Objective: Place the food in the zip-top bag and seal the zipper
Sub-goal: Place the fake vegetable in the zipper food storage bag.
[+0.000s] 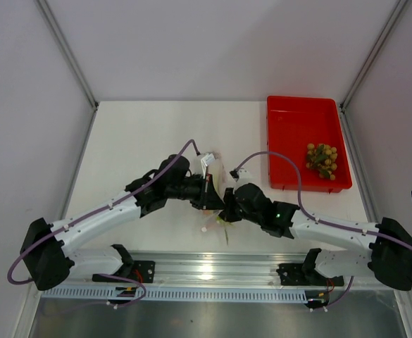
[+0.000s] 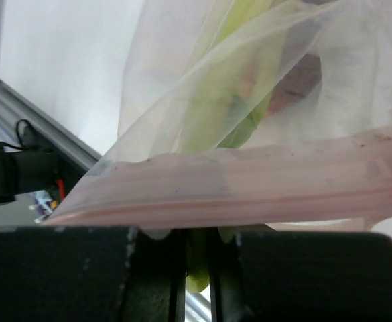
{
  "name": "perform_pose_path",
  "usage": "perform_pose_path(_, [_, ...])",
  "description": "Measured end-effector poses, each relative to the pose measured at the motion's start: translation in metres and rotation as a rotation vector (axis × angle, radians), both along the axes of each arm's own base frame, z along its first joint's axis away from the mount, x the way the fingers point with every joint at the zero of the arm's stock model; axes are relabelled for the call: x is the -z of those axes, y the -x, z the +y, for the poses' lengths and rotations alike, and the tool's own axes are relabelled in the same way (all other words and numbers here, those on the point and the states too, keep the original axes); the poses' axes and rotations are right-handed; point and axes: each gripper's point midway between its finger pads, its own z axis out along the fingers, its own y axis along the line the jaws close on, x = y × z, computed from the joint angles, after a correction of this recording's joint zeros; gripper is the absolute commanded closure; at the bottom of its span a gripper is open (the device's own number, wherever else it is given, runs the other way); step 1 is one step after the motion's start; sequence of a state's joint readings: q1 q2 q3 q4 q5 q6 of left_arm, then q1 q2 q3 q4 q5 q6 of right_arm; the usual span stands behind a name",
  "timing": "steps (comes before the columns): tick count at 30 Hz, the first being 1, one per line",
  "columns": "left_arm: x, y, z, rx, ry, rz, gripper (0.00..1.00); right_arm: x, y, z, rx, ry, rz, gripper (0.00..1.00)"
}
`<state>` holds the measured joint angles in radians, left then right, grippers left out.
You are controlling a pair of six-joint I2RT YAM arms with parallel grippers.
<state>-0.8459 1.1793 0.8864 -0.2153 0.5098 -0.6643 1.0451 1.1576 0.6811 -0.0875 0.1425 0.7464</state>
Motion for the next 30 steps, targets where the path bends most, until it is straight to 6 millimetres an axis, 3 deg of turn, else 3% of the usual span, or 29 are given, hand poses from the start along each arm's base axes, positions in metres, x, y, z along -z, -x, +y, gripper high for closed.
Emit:
perform_pose_path(4, [0.014,-0.003,0.005,-0.03,-0.032,0.013,0.99,0.014,-0.005,0.002,0.002,0.039,-0.006,1.0])
perform_pose_path(9, [0.012,-0.003,0.002,-0.034,-0.01,0.023,0.99,0.01,-0.01,-0.001,0.054,-0.025,-0.029,1.0])
perform_pose_path(12, [0.0,0.008,-0.006,0.009,0.043,0.039,0.99,0.014,-0.017,-0.009,0.113,-0.044,-0.037,0.84])
perform_pose_path(13, [-0.005,0.012,-0.008,0.022,0.06,0.039,0.99,0.016,-0.018,-0.011,0.121,-0.039,-0.035,0.69])
perform_pose_path(15, [-0.011,0.014,-0.009,0.034,0.081,0.038,0.99,0.018,-0.019,-0.012,0.126,-0.032,-0.032,0.55])
perform_pose_path(21, [-0.022,0.022,-0.01,0.063,0.111,0.044,0.99,0.022,-0.021,-0.02,0.123,0.028,-0.029,0.35])
perform_pose_path(25, [-0.026,0.023,-0.011,0.07,0.12,0.04,0.99,0.013,-0.013,-0.032,0.117,0.04,-0.033,0.35])
perform_pose_path(30, [-0.031,0.024,-0.012,0.075,0.125,0.035,0.99,-0.024,-0.001,-0.051,0.113,-0.016,-0.063,0.43])
